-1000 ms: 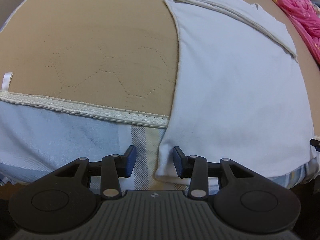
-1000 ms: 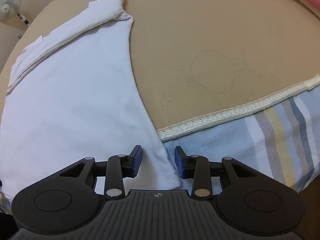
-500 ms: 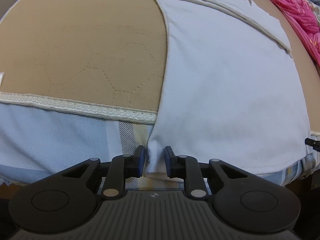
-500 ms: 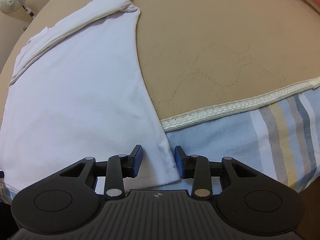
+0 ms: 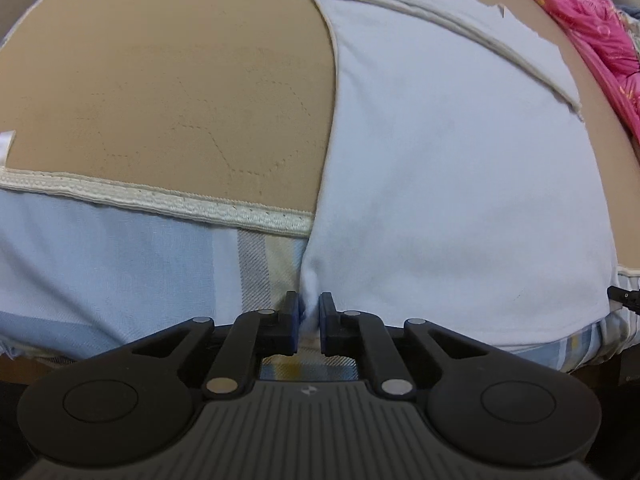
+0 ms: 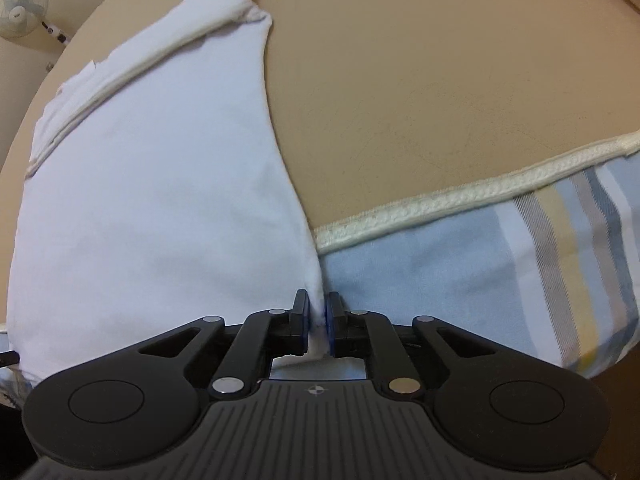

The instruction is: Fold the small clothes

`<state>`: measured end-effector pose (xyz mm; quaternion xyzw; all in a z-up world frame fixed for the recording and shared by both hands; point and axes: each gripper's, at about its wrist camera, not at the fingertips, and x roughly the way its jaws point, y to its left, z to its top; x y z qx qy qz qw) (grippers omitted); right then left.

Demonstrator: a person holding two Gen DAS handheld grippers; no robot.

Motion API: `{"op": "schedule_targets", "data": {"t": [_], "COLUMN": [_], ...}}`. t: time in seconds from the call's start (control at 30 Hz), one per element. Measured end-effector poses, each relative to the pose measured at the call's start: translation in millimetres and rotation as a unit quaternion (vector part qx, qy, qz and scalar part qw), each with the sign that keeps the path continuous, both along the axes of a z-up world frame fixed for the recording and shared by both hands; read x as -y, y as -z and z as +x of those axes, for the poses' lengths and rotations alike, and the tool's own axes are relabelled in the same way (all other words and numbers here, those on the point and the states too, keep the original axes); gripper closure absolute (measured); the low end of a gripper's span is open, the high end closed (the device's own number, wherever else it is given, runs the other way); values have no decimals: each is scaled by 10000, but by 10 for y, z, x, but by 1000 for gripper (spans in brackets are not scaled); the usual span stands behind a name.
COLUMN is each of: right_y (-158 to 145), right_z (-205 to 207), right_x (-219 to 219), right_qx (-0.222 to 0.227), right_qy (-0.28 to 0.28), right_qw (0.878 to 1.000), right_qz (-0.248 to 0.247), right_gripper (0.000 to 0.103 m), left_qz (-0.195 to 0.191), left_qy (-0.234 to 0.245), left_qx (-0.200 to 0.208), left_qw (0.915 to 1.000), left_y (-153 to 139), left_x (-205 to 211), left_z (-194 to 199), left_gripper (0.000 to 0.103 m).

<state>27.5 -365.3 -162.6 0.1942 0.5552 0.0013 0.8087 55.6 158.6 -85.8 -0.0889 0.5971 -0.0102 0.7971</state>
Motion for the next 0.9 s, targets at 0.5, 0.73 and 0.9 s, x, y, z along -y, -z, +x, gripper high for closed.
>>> {"op": "schedule_targets", "data": {"t": [0.5,0.73,0.9], "right_y": [-1,3,-147], "right_z": [-42,-6,-63], "right_x": [-44,-152,-135], "right_qx": [31,64,543], "right_qy": [-67,-252,-116], "right_qw": [10000,9994,9983], "right_qz": [-58,-246,-154], "right_gripper": [91,89,97], "left_qz": [4,200,307], "left_qy": [-112,54,166], "left_qx": [-53,27,351], "left_qw": [9999,9998,9988], "left_y": [54,50,-109], "left_x": [-29,44,63], "left_z": [10,6,-33], "left_gripper": [88,92,96]}}
